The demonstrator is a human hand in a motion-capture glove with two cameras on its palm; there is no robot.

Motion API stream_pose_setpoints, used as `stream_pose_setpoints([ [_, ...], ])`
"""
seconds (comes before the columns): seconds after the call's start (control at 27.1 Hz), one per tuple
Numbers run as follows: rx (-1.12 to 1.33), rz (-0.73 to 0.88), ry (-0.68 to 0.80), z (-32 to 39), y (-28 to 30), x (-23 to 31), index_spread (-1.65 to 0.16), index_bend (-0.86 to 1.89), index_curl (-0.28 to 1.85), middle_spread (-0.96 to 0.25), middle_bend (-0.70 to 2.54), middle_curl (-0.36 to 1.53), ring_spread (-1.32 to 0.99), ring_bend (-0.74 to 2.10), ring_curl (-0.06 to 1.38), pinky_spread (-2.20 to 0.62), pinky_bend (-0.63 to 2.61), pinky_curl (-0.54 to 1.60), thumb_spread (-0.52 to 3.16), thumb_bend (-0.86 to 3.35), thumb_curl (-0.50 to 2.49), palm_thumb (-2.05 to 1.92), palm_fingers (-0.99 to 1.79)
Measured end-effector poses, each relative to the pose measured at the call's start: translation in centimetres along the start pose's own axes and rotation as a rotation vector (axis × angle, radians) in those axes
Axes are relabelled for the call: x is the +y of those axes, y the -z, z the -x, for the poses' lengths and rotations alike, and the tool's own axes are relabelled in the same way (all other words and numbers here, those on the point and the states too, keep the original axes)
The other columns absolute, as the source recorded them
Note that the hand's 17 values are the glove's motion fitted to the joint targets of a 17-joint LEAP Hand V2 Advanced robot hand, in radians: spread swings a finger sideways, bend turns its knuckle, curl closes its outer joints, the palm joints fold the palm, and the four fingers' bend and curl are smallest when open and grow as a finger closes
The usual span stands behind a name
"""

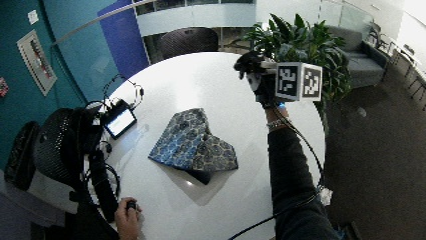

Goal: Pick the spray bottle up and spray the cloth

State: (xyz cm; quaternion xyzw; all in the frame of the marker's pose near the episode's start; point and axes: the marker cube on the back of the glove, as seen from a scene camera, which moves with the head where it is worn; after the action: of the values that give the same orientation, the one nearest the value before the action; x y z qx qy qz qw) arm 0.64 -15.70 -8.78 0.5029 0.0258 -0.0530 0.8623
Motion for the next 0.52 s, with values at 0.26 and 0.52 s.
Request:
stream_pose_setpoints([
  [0.26,0.059,-0.055,0.231,3.8,1.3,0.6,-0.28,0.20,0.43,-0.21,0.38,0.45,-0.19,0.49,0.41,-0.18,0.38,0.38,1.17,0.02,0.41,0.87,1.30],
  [0.52,0.071,-0.081,0.500,8.1,1.0,2.8,-0.28,0.20,0.45,-0.22,0.38,0.46,-0.20,0.48,0.41,-0.21,0.40,0.39,1.15,-0.01,0.43,0.88,1.29],
])
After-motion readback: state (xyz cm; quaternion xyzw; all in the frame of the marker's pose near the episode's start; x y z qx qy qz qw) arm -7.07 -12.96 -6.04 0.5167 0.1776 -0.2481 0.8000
